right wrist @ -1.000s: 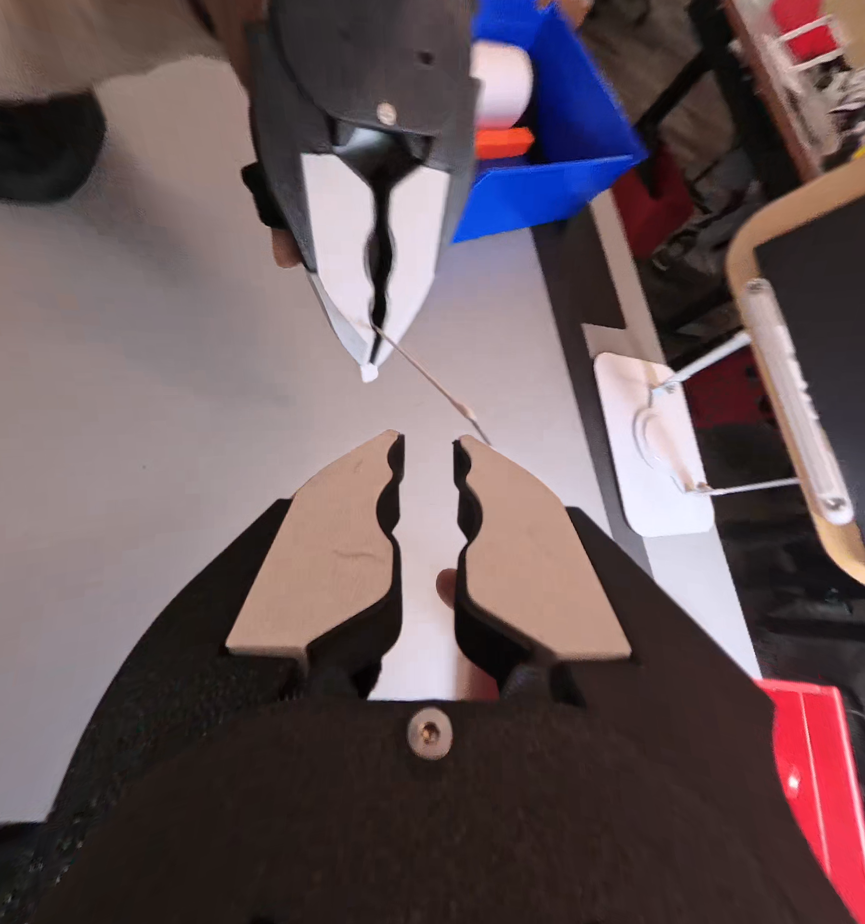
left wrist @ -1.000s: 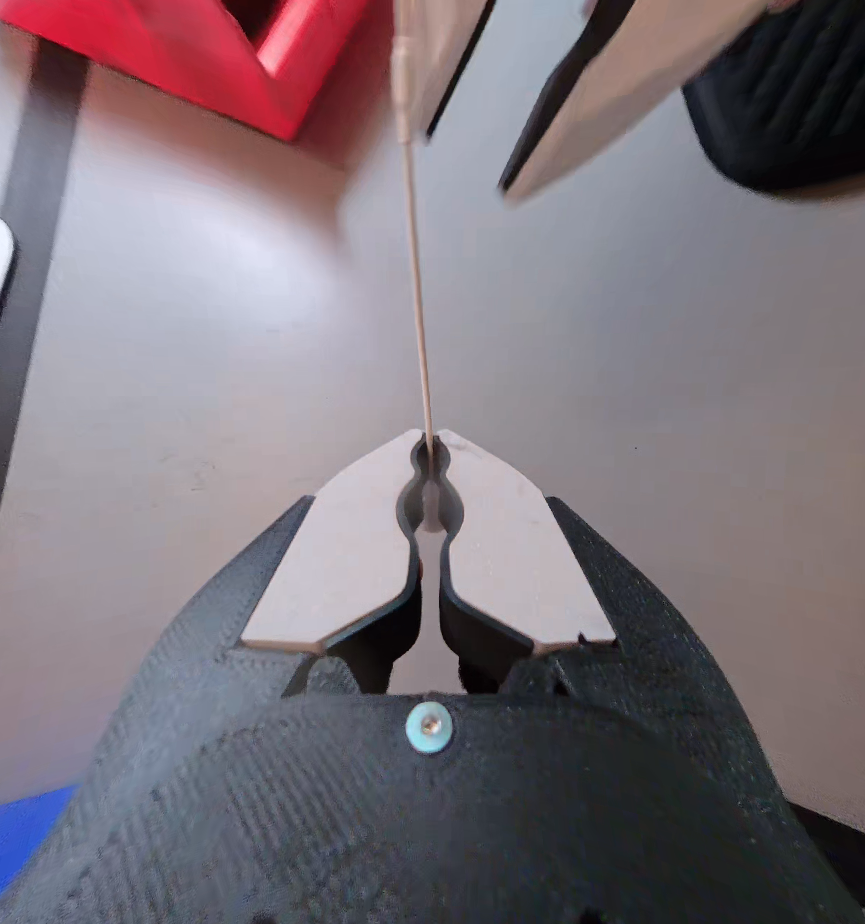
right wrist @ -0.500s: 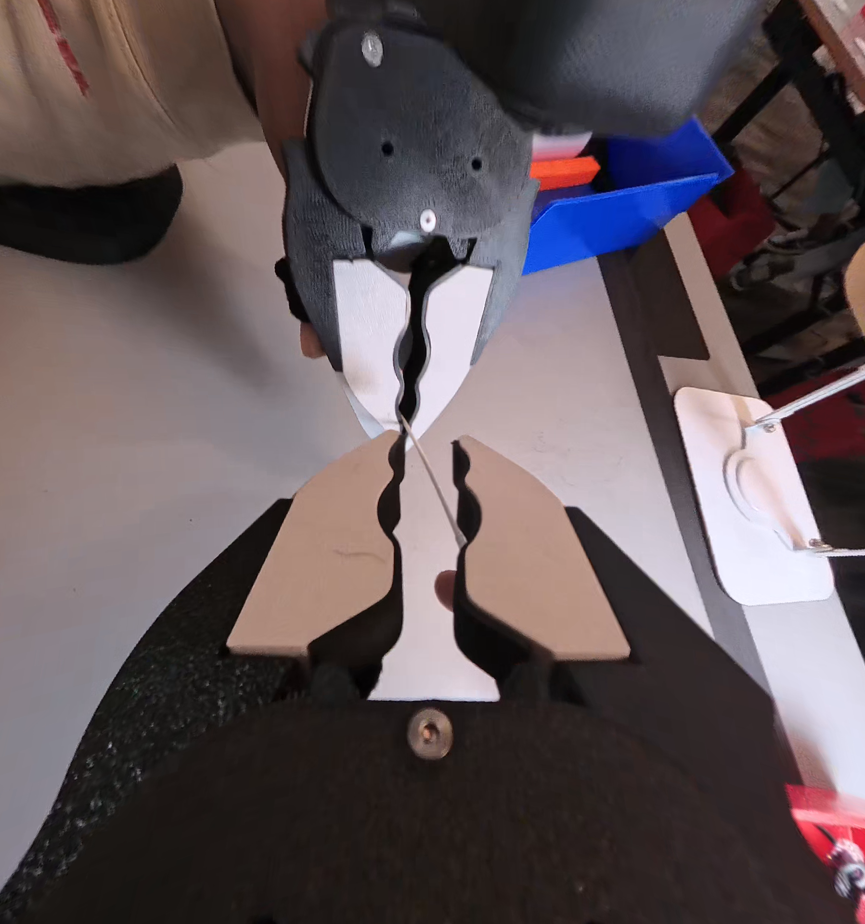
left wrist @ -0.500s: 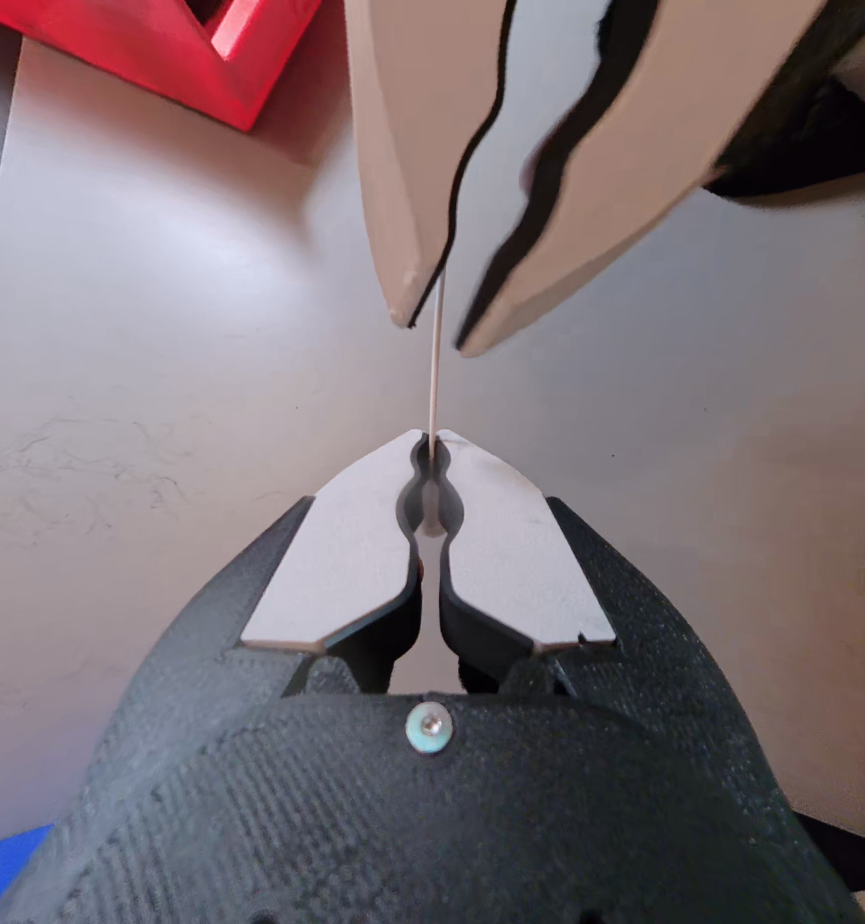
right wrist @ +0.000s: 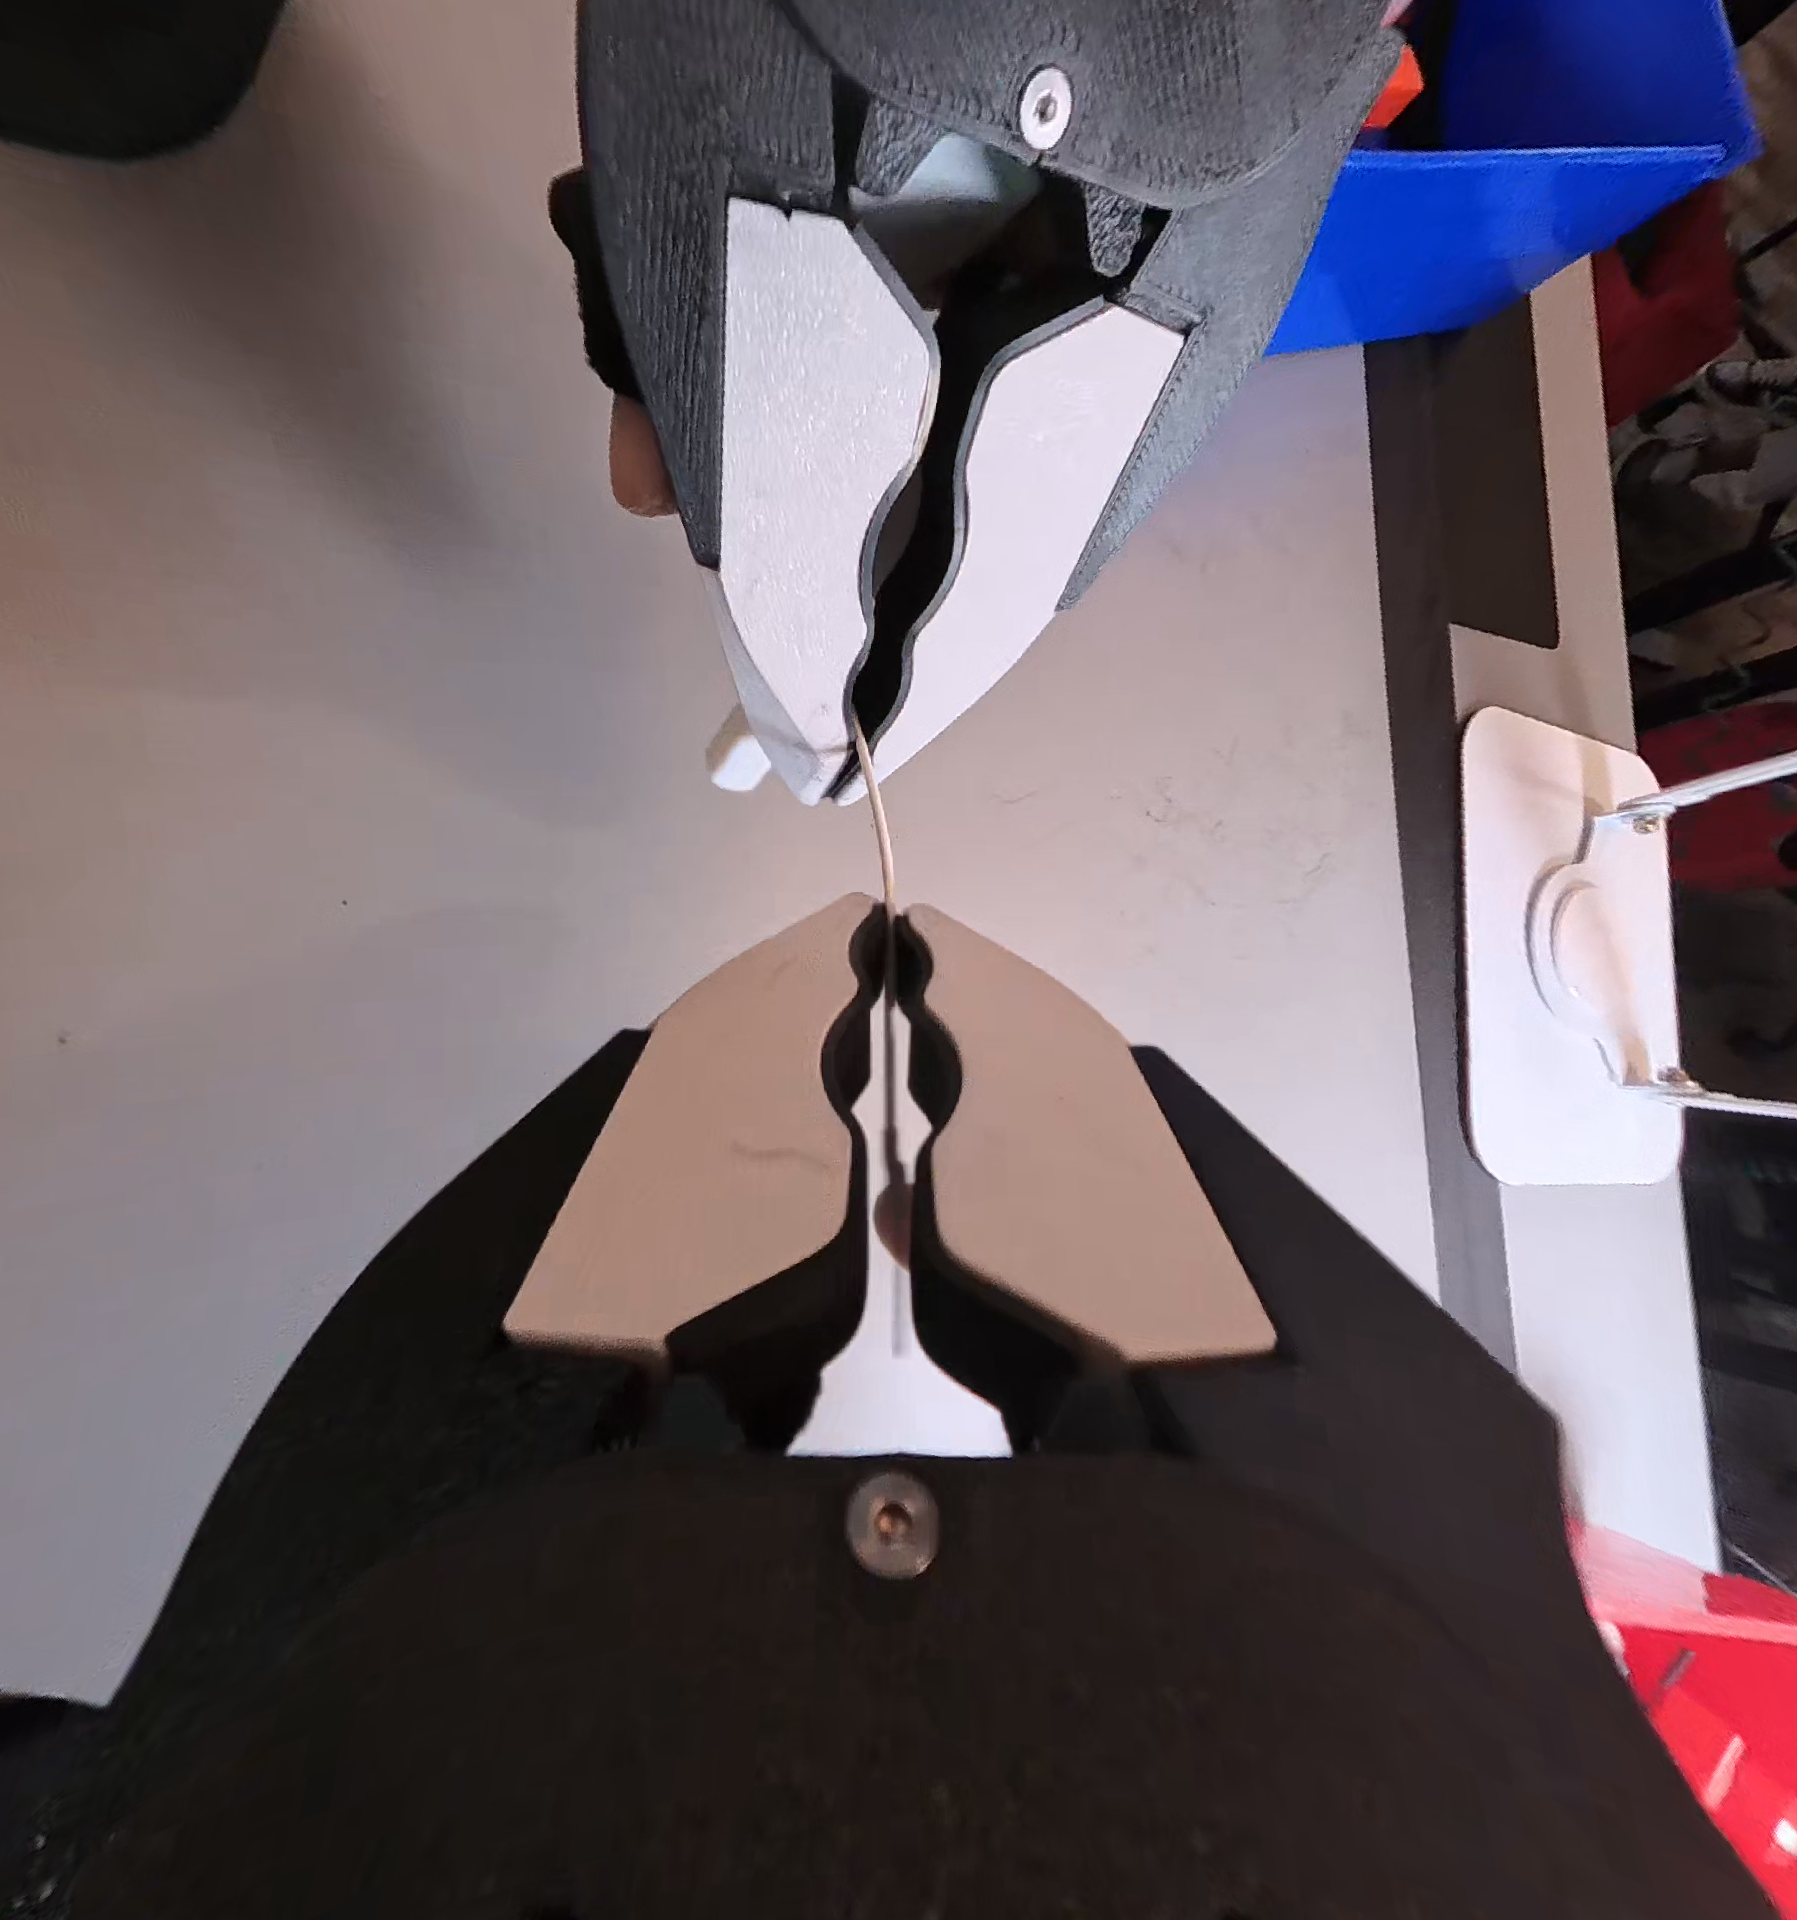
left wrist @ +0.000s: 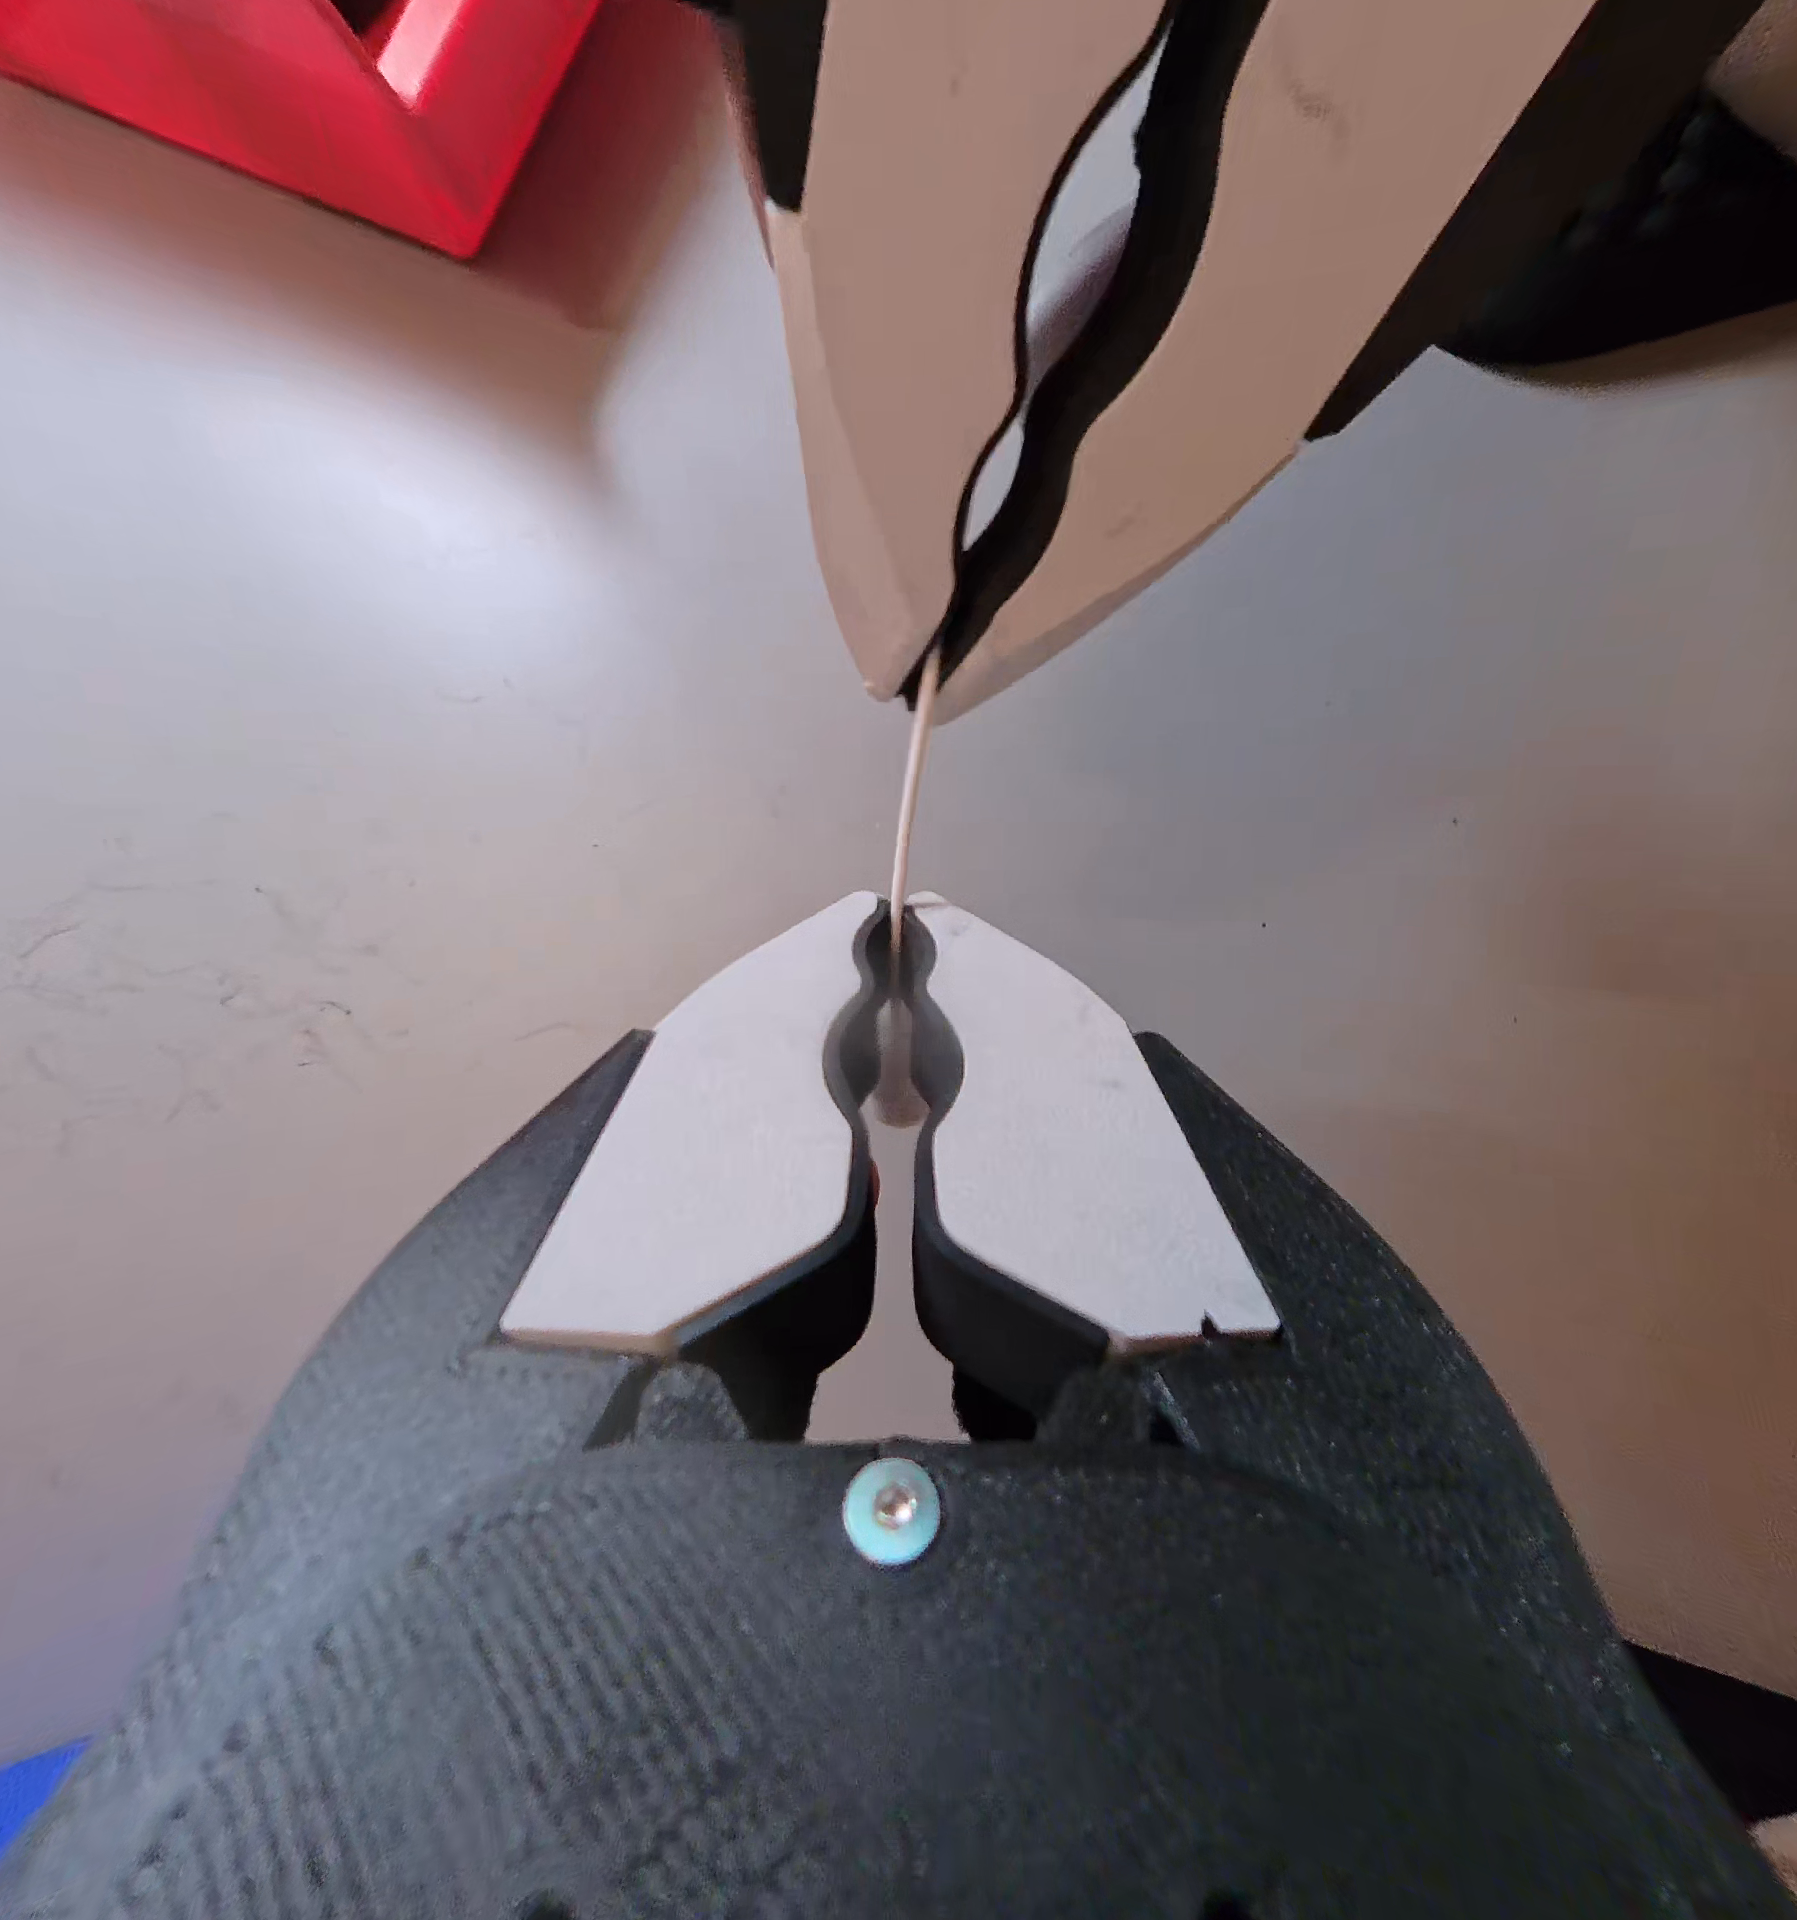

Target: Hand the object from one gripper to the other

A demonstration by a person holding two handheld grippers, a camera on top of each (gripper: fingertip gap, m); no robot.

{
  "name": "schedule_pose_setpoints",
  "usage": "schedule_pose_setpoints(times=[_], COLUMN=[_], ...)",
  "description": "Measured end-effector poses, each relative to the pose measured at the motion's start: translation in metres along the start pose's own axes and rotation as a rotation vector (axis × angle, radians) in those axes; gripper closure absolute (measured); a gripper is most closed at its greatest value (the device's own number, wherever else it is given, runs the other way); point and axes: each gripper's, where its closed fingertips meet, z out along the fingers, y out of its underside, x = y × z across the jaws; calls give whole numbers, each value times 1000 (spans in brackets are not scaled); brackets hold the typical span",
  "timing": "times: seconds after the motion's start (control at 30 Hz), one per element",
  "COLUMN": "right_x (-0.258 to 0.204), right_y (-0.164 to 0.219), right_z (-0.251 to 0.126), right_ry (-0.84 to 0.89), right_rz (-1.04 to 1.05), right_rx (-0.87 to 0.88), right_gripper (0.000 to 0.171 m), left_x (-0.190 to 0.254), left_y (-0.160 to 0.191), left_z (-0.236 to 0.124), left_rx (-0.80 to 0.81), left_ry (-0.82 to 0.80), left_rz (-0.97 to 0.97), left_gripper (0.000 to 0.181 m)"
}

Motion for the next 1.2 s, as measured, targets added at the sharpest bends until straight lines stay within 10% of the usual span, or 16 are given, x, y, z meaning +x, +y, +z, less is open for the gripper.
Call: schedule_pose_setpoints(times=[0.03,0.3,0.77,0.93,1.2], right_x=[-1,34,54,49,54], right_y=[-2,-34,-83,-78,-69], right_z=[-2,-52,-133,-93,-85], right_ry=[-20,82,-23,-58,-44], right_rz=[16,134,361,385,411], right_rx=[24,371,1074,976,961], right_gripper=[170,170,171,170,170], left_x=[-1,3,-4,8,8], left_y=[-2,-56,-98,-102,-94], left_z=[-2,-61,-134,-143,-148], left_rx=[20,614,1204,1169,1138], left_ry=[-2,119,196,196,318], left_rz=[0,40,-80,-34,-104], left_gripper=[181,133,137,181,146])
